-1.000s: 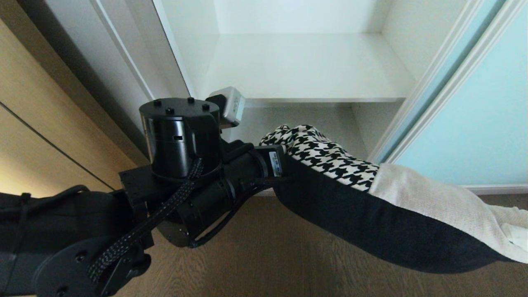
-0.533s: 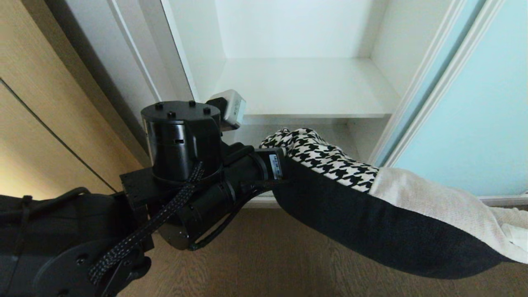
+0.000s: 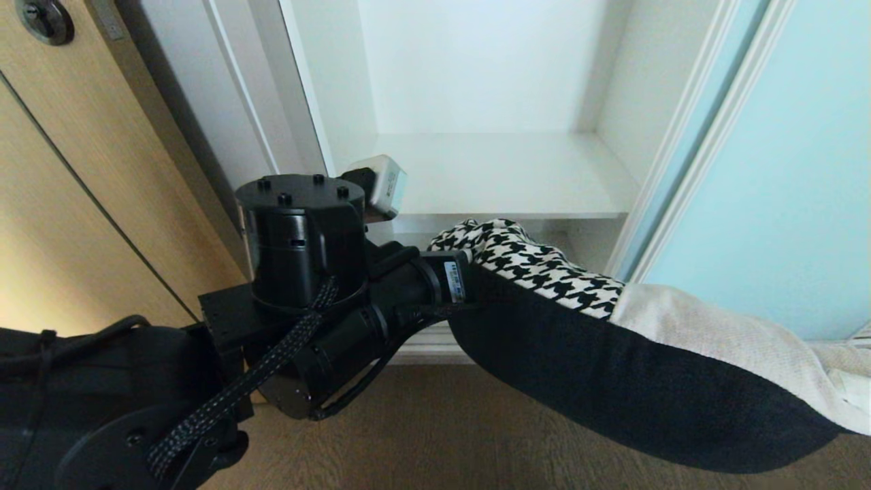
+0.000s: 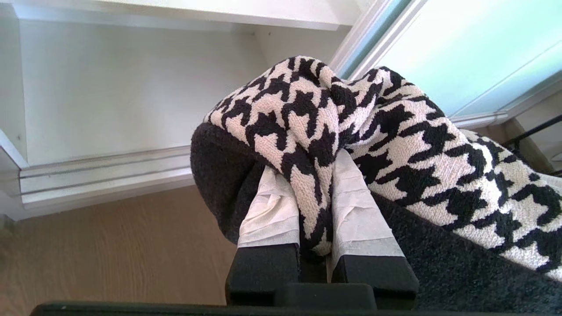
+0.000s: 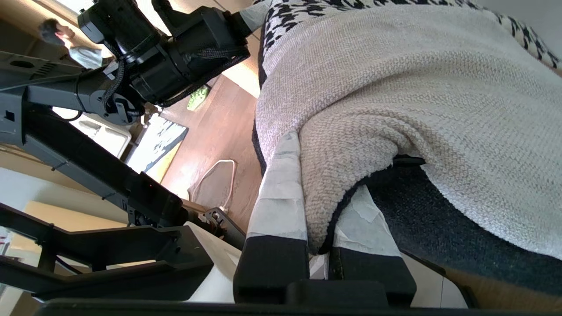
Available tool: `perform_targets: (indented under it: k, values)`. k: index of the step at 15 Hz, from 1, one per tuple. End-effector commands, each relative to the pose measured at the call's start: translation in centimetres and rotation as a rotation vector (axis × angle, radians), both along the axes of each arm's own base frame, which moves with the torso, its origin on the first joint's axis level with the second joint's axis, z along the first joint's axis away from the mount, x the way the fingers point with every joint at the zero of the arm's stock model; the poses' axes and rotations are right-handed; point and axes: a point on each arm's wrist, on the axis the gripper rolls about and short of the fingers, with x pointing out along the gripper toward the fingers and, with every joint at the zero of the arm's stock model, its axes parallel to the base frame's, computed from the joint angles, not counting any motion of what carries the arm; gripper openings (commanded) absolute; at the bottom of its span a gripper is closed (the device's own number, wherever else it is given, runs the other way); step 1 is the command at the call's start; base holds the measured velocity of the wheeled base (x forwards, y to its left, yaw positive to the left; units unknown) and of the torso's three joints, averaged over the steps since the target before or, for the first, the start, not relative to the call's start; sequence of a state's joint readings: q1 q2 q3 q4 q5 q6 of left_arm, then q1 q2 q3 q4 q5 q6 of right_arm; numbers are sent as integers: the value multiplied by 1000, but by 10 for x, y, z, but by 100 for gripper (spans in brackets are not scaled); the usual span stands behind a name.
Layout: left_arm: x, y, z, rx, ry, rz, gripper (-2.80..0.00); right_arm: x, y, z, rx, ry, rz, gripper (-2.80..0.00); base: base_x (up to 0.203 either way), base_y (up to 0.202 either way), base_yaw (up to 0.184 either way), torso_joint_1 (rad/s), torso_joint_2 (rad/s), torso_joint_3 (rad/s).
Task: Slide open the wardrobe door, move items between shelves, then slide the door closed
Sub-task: Place the pillow on the higher shelf
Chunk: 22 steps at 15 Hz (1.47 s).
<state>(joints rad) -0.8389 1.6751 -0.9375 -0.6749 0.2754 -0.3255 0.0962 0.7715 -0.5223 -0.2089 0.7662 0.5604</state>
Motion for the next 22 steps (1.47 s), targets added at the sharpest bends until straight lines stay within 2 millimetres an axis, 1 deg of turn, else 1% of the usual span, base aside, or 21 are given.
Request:
perform_targets:
  k: [1, 7, 12, 15, 17, 19, 22]
  values:
    - [1, -1, -1, -1, 3, 2, -280, 2, 0, 0, 1, 8, 4, -280, 0, 0, 0, 6, 0, 46]
    - [0, 0, -6, 17, 11, 0, -280, 6, 1, 1, 10, 26, 4, -280, 0, 0, 0, 1, 0, 5]
    - [0, 0, 0, 17, -14, -1, -280, 6, 2, 7, 25, 23, 22, -280, 0, 0, 0, 0, 0, 0]
    - [-2, 3, 8, 6, -33, -2, -280, 7, 4, 18, 42, 12, 49, -280, 0, 0, 0, 0, 0, 0]
    - [-2, 3, 7, 10, -34, -3, -280, 7, 4, 17, 49, 25, 49, -280, 0, 0, 0, 0, 0, 0]
    - [-2, 2, 8, 15, -40, -4, -280, 10, 5, 13, 49, 45, 45, -280, 113, 0, 0, 0, 0, 7]
    - [-1, 1, 10, 10, -45, -4, -280, 12, 5, 13, 47, 52, 45, -280, 198, 0, 1, 9, 3, -1]
